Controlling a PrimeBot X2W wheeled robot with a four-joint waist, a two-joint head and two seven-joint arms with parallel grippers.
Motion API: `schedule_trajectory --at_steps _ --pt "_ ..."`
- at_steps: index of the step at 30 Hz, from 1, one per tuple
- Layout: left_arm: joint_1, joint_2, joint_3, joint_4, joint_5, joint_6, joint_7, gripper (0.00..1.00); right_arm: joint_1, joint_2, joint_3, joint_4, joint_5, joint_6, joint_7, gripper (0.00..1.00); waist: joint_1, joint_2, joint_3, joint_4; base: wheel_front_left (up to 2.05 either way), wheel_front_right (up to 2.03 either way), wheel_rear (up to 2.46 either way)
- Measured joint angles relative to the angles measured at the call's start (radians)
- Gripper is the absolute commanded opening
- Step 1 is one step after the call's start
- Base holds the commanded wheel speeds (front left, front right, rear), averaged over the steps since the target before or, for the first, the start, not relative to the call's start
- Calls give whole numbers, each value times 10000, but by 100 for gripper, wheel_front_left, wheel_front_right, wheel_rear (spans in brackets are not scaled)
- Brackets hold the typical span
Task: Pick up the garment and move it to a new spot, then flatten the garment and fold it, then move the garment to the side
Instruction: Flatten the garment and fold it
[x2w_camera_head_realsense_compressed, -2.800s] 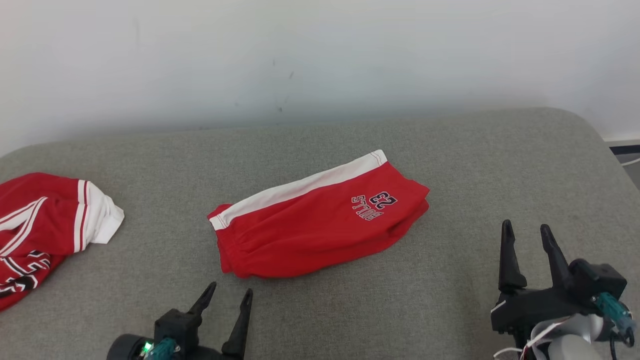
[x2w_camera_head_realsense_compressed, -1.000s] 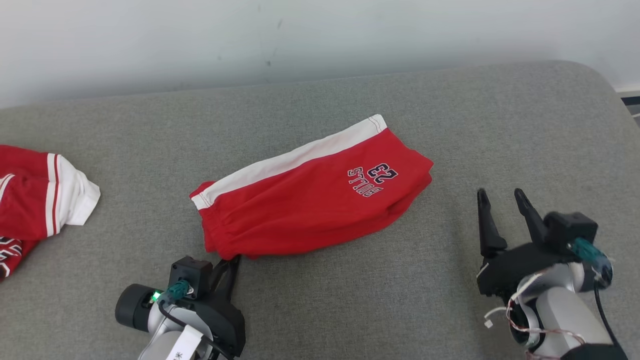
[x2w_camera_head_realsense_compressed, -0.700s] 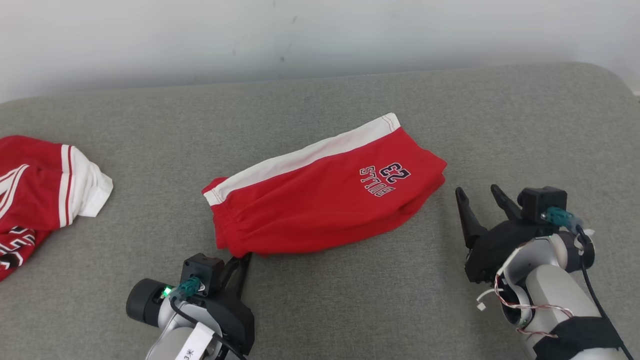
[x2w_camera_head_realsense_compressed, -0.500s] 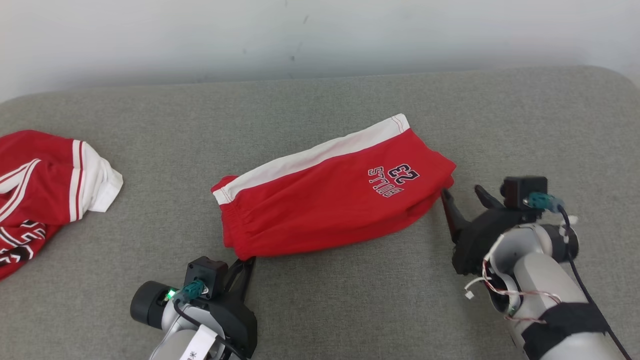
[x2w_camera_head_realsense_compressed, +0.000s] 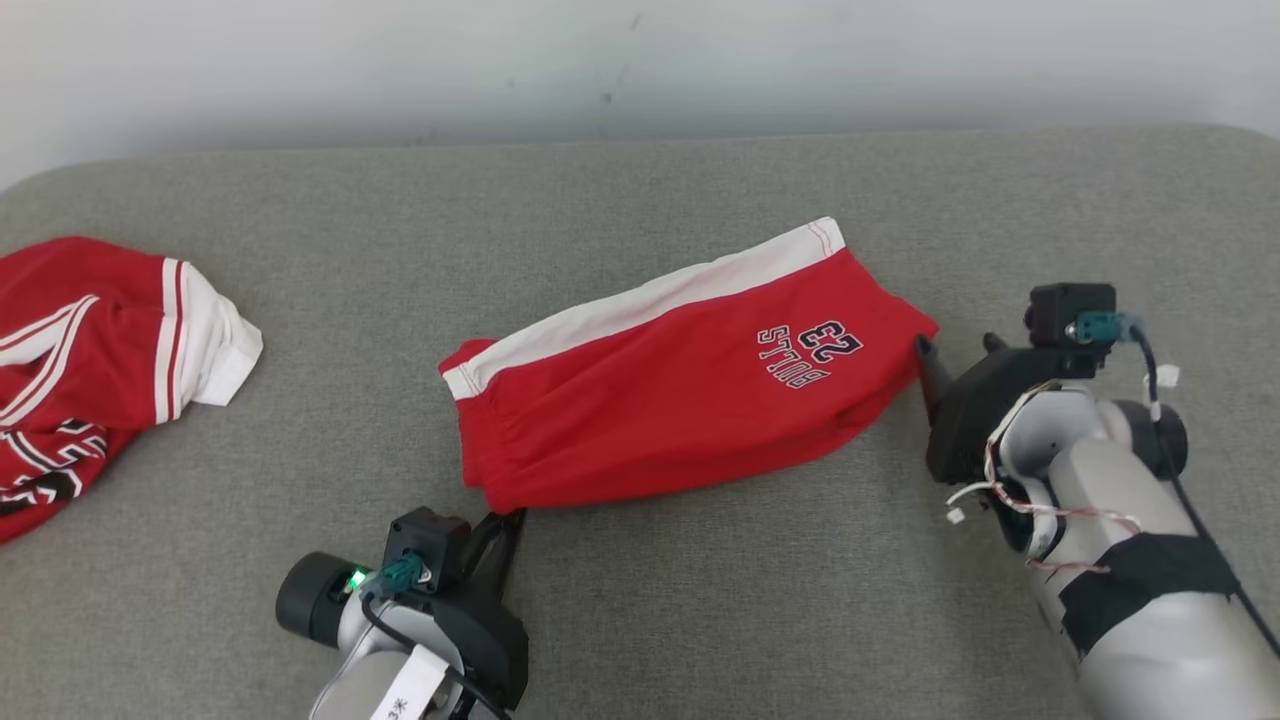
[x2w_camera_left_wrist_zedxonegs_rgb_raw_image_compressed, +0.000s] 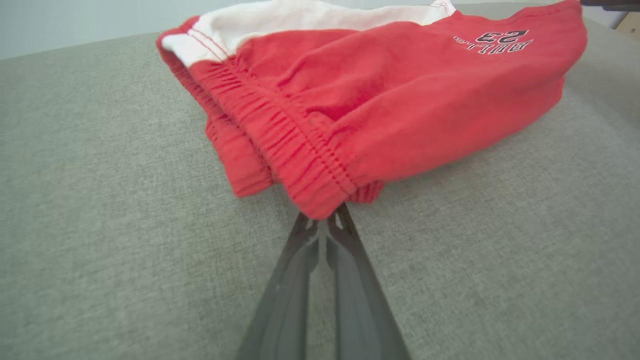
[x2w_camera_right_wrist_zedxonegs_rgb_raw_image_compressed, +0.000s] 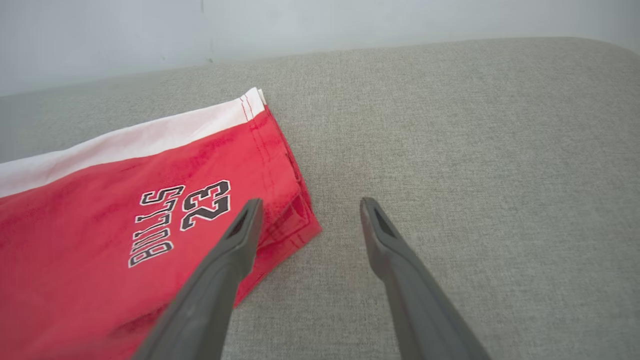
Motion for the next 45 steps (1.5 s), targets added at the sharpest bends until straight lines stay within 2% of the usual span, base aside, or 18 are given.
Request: schedule_trajectory --at_steps 4,19,20,21,22,23,24,25,29,34,39,45 --pt "-266 -67 -115 75 0 -10 -36 0 -374 -211 -19 408 -2 -12 228 100 1 0 109 180 0 0 0" --pt "-473 -196 -257 297 -84 -84 -138 0 -937 -213 71 1687 -25 -84 849 100 1 1 398 717 0 0 0" --pt "-474 -207 -261 316 -92 -84 -140 0 -988 -213 79 1747 -25 -82 890 89 0 0 408 729 0 0 0" --pt "-480 -215 -274 328 -92 -84 -140 0 -1028 -213 77 1799 -25 -82 922 44 0 0 417 739 0 0 0" --pt "-494 -215 -288 336 -92 -84 -140 0 -1054 -213 81 1835 -25 -81 928 32 0 0 431 750 0 0 0" --pt "-511 -217 -290 355 -94 -84 -153 0 -1099 -211 111 1898 -25 -65 966 32 0 0 443 762 0 0 0" --pt "-529 -219 -295 374 -96 -84 -201 0 -1130 -211 134 1942 -25 -31 989 6 0 1 452 772 0 0 0" --pt "-558 -224 -301 391 -104 -84 -217 0 -1137 -211 142 1965 -25 -21 1001 0 0 0 458 780 0 0 0" --pt "-632 -232 -320 449 -171 -90 -222 0 -1133 -213 138 2040 -25 25 995 0 0 0 447 794 0 0 0" --pt "-660 -230 -397 443 -230 -173 -228 0 -719 -224 79 1848 140 295 775 0 0 1 316 790 0 0 0" --pt "-597 -125 -506 403 -255 -261 -265 0 242 -219 173 1177 224 683 435 0 0 0 73 694 0 0 0" --pt "99 345 -849 207 -255 -349 -303 0 1916 -224 180 -46 253 725 -73 0 -1 -2 -318 450 0 0 0"
